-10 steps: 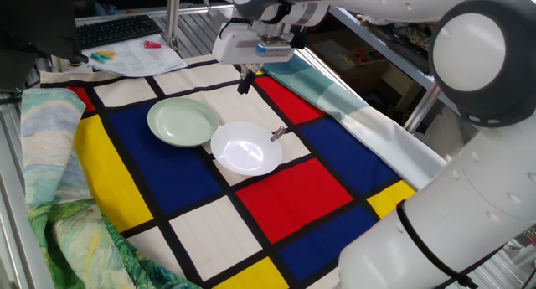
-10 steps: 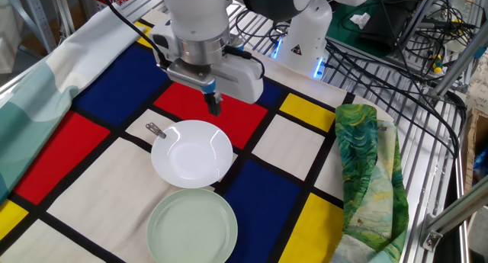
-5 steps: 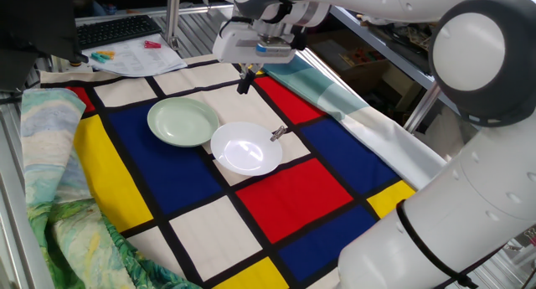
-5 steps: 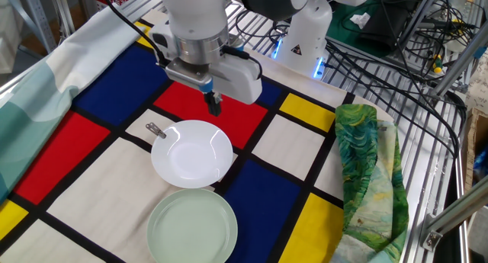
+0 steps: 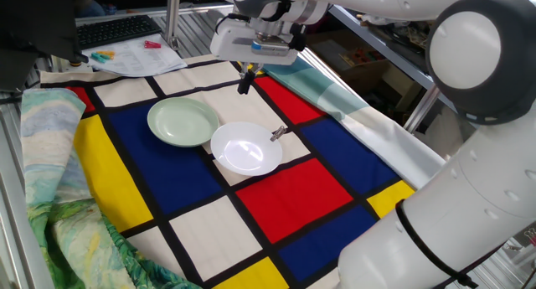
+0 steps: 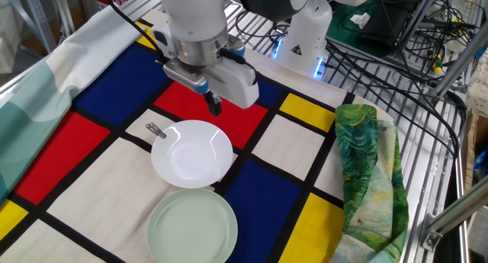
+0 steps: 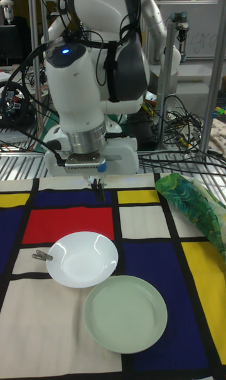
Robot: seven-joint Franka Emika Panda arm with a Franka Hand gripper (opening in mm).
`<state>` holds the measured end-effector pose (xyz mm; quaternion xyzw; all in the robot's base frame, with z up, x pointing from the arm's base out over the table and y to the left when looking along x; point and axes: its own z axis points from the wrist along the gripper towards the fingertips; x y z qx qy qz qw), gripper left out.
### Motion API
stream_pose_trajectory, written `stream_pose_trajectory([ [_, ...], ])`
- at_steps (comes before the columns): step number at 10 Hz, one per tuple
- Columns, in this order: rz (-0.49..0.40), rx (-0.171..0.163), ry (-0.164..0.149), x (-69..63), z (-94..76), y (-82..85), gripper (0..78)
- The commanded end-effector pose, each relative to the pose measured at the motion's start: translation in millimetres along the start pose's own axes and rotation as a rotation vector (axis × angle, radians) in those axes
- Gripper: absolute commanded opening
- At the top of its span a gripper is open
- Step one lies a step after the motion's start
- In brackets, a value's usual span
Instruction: Use a clamp
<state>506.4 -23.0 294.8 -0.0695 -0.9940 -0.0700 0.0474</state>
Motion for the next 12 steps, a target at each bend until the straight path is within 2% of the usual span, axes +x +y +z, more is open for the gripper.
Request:
stream_pose_trajectory([
  [1, 0.077, 0.017, -0.012, -0.5, -1.2, 0.2, 0.0],
  [3, 0.08, 0.022, -0.014, -0.5, -1.2, 0.2, 0.0],
  [4, 0.047, 0.022, -0.012, -0.5, -1.2, 0.2, 0.0],
  [5, 0.032, 0.008, -0.012, 0.4, 0.9, -2.1, 0.0],
  [9, -0.005, 0.001, -0.034, 2.1, 13.0, -23.3, 0.0],
  [10, -0.033, 0.0, -0.031, -0.1, 14.3, -35.6, 0.0],
  [12, -0.085, -0.027, -0.03, -4.2, 17.6, -63.7, 0.0],
])
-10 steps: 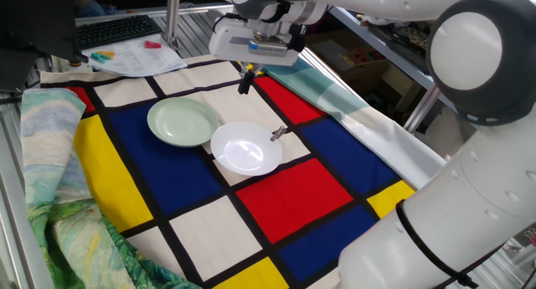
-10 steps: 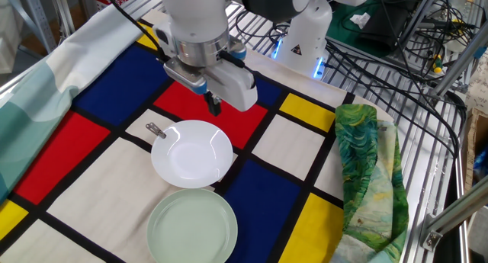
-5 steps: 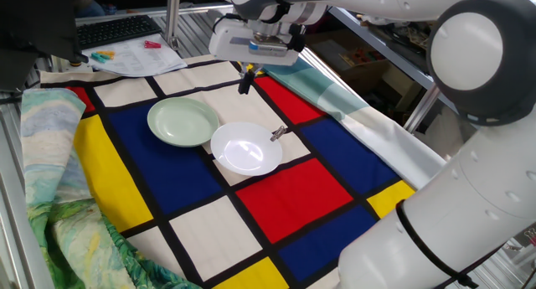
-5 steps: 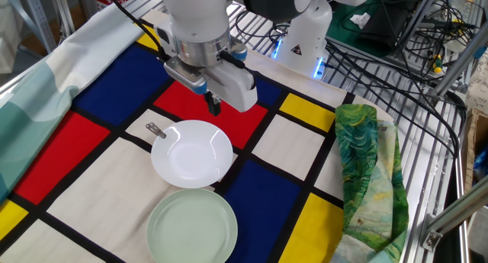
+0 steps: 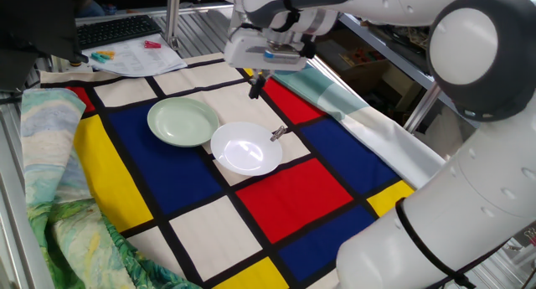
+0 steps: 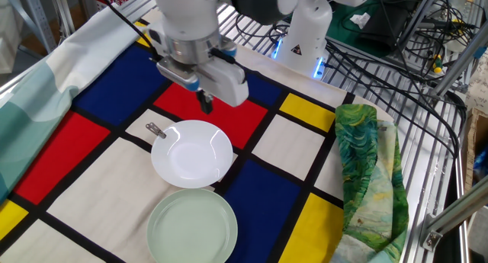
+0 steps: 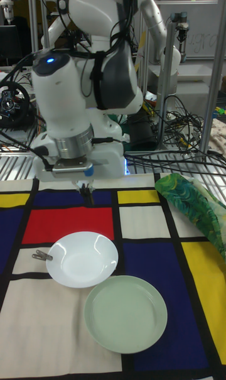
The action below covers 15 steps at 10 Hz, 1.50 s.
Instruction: Use a clamp
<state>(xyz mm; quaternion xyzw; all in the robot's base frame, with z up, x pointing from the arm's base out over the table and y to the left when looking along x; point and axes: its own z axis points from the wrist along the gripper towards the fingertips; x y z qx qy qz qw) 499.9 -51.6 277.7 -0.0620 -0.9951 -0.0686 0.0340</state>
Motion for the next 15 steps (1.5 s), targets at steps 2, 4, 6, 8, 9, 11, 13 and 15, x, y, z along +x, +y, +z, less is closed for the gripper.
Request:
stream_pose_trajectory([
  [2, -0.092, -0.029, -0.009, -4.2, 6.1, -49.8, 0.0],
  [4, -0.158, -0.047, -0.024, -0.3, 12.2, -86.6, 0.0],
  [6, -0.196, -0.064, -0.031, -1.1, 17.2, -107.5, 0.0],
  [8, -0.22, -0.116, -0.027, -1.9, 20.3, -127.4, 0.0],
  [9, -0.226, -0.12, -0.028, -1.4, 21.3, -134.9, 0.0],
  [11, -0.234, -0.123, -0.028, -0.5, 22.8, -145.2, 0.0],
  [13, -0.245, -0.13, -0.03, -0.6, 28.4, -151.0, 0.0],
  [15, -0.249, -0.136, -0.037, -0.6, 34.2, -152.5, 0.0],
])
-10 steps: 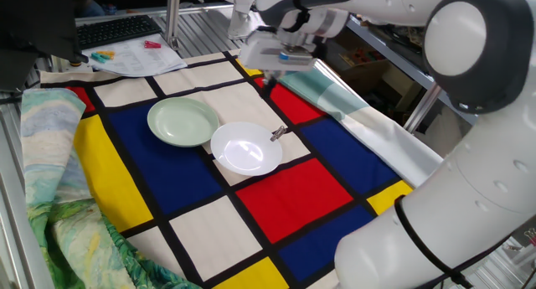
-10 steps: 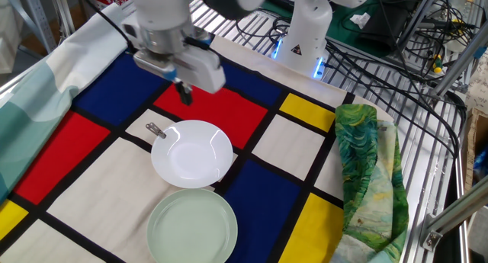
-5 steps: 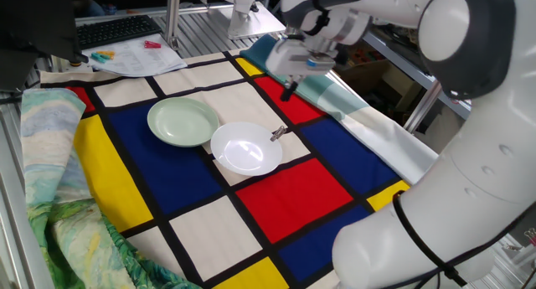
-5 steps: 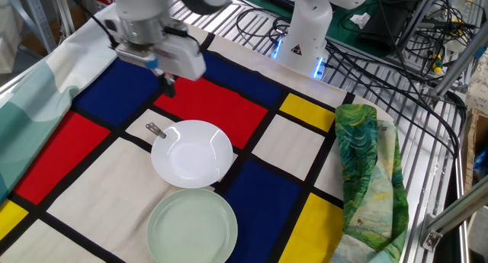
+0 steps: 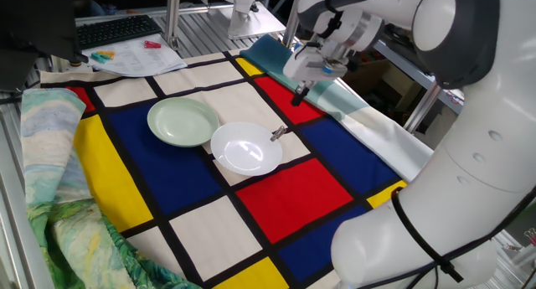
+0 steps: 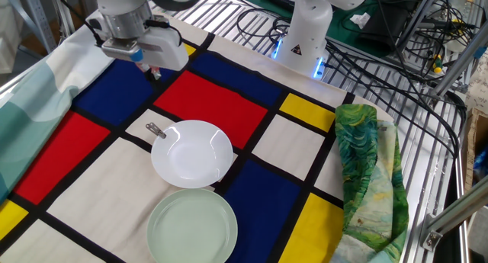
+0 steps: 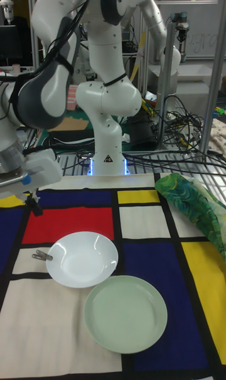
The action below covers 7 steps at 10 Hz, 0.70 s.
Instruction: Use a clamp
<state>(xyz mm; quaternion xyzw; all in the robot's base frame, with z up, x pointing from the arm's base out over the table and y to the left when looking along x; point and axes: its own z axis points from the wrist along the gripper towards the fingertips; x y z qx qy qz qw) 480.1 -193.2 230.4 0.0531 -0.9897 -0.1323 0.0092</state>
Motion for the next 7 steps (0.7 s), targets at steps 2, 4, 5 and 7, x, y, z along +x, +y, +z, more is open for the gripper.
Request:
stream_pose_trajectory([
  [2, -0.019, -0.015, -0.017, 2.5, 12.8, -7.8, 0.0],
  [4, -0.02, -0.018, -0.027, 3.5, 18.4, -10.1, 0.0],
  [5, -0.016, -0.017, -0.032, 3.6, 18.6, -10.1, 0.0],
  [7, 0.0, -0.014, -0.04, 3.6, 18.6, -10.2, 0.0],
])
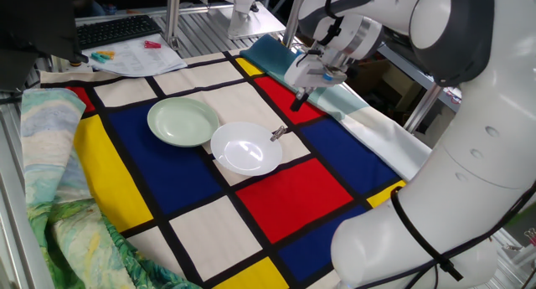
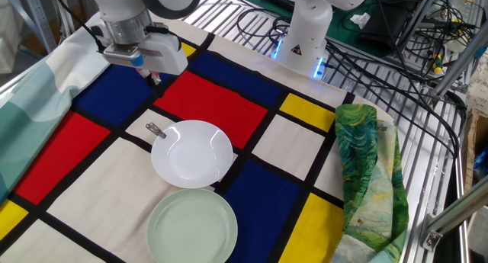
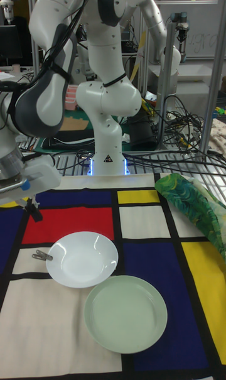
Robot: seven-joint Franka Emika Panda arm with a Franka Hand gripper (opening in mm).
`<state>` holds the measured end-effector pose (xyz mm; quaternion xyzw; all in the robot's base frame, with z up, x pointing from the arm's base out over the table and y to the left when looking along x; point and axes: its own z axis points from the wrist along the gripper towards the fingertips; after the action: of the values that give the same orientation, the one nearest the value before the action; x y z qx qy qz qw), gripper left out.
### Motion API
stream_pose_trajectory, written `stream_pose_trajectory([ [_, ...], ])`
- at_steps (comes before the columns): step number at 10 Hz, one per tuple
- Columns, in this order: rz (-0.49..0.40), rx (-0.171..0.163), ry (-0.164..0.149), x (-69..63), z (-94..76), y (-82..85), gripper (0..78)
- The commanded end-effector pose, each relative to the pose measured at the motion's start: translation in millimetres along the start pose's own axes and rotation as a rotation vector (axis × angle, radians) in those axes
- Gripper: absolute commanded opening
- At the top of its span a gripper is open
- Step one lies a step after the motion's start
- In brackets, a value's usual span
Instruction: Use a clamp
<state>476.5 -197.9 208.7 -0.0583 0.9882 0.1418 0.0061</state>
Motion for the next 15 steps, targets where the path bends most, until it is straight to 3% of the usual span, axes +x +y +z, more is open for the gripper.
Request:
stream_pose_trajectory([
  [1, 0.024, 0.008, -0.014, -0.4, -1.2, -0.4, 0.0],
  [4, 0.1, 0.031, -0.015, -0.4, -1.2, -0.4, 0.0],
  [6, 0.185, 0.096, -0.005, -0.4, -1.2, -0.4, 0.0],
  [7, 0.22, 0.096, 0.009, -0.4, -1.2, -0.4, 0.0],
  [8, 0.224, 0.095, 0.016, -0.4, -1.2, -0.4, 0.0],
  [10, 0.23, 0.049, 0.03, -0.4, -1.2, -0.4, 0.0],
  [11, 0.213, 0.06, 0.034, -0.4, -1.2, -0.4, 0.0],
  [13, 0.194, 0.032, 0.032, -0.4, -1.2, -0.4, 0.0],
  [15, 0.122, 0.004, 0.019, -3.6, 3.7, -20.0, 0.0],
])
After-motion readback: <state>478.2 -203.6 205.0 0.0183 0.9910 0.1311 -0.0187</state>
